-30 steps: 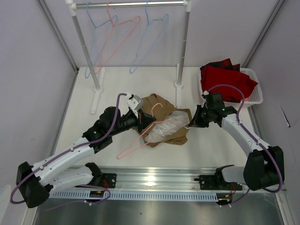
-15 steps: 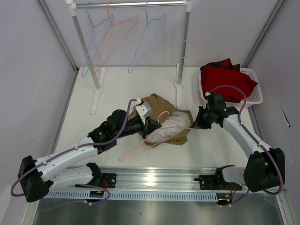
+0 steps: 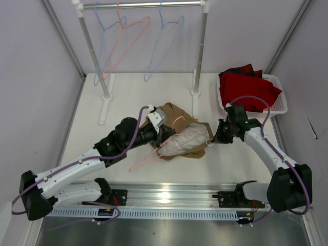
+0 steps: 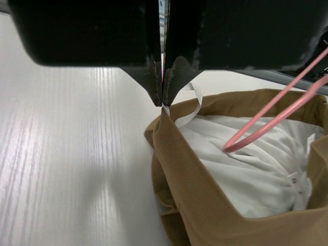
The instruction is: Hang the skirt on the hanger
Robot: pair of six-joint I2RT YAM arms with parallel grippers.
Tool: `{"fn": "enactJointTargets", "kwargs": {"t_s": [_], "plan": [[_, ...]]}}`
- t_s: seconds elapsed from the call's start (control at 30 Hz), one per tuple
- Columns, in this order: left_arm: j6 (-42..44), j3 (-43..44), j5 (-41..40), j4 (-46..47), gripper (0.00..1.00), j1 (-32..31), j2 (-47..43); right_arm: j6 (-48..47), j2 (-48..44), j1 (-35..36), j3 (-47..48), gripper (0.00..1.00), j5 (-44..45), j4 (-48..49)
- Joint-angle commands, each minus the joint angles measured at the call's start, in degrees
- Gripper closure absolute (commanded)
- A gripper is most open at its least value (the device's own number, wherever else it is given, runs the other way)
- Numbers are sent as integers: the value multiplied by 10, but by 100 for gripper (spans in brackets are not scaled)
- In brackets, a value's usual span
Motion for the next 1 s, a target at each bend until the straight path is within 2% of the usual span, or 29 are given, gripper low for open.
{"fn": "enactJointTargets", "kwargs": {"t_s": [0.0, 0.47, 0.97], "plan": [[25, 55, 4, 9, 100, -3, -3, -7, -21, -3, -15, 100, 28, -16], [53, 75, 108, -56, 100, -3, 29, 13, -38, -2, -33, 100, 38, -6], [47, 91, 111, -44, 100, -4, 42, 14, -43, -2, -48, 100, 37, 4]]}}
